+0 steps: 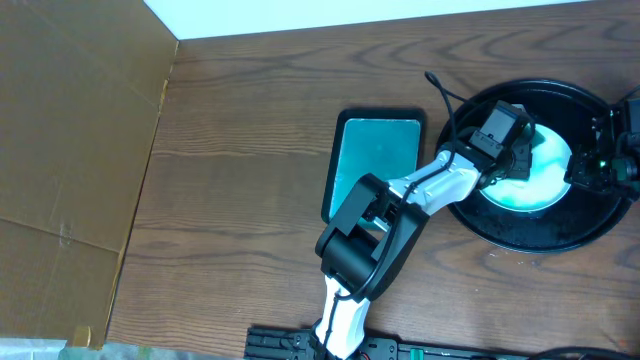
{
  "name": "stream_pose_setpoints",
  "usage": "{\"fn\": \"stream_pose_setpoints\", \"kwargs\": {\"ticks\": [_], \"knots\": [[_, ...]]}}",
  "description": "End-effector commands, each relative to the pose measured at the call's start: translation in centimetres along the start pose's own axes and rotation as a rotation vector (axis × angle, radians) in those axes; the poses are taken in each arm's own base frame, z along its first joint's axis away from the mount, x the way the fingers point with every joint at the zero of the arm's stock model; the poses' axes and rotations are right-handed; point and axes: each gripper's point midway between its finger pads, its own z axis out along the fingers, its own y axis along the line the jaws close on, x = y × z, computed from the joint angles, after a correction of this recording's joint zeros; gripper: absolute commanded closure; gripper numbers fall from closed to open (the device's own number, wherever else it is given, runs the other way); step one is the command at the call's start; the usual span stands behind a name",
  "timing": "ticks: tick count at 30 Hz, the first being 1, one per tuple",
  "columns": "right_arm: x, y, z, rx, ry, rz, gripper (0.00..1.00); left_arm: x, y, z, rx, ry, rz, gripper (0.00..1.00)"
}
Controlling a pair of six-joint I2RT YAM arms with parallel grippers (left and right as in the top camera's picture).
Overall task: Clean dirty plates on tray and stack at the side
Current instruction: 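Scrub the last plate with the sponge, right gripper holding its rim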
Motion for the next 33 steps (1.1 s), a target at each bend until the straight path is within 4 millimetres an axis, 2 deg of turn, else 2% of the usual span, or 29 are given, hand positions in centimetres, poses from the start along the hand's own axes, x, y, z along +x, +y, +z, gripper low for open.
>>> {"fn": "stream_pose_setpoints", "kwargs": {"ticks": [1,4,8,11,15,18,20,22,25,29,33], "knots": [[-0.1,-0.7,0.5,0.029,-0.006,0.017,0.99,1.0,6.7,0.8,-0.305,-0.026,0.002,0.93],[0.0,-0.8,0.5,0.032,0.000,0.015,0.99,-0.4,10.1,-0.7,-0.501,-0.096,0.058,0.93],[0.2,-0.8,0.5,0.035,0.007,0.017,0.99,-2.4,12.0,-2.6,-0.622,-0.165,0.094,0.93],[0.4,-0.9,0.5,0.039,0.014,0.020,0.99,-4.1,11.4,-3.8,-0.600,-0.206,0.073,0.93],[0.8,-1.1,0.4,0.047,0.030,0.025,0.99,-6.8,9.4,-6.9,-0.539,-0.307,0.017,0.93],[0.8,-1.1,0.4,0.047,0.032,0.026,0.99,-7.7,6.2,-8.4,-0.372,-0.317,-0.040,0.92],[0.8,-1.1,0.4,0.047,0.032,0.026,0.99,-7.0,3.5,-8.2,-0.214,-0.258,-0.054,0.92],[0.8,-1.1,0.4,0.047,0.033,0.026,0.99,-5.5,0.9,-7.3,-0.056,-0.165,-0.087,0.93],[0.8,-1.1,0.4,0.047,0.033,0.026,0.99,-3.3,-1.1,-6.1,0.072,-0.049,-0.166,0.93],[0.8,-1.1,0.4,0.047,0.032,0.026,0.99,-1.0,-2.2,-4.0,0.139,0.052,-0.197,0.93],[0.8,-1.1,0.4,0.047,0.033,0.026,0.99,1.7,-1.2,-2.1,0.091,0.135,-0.196,0.92]]}}
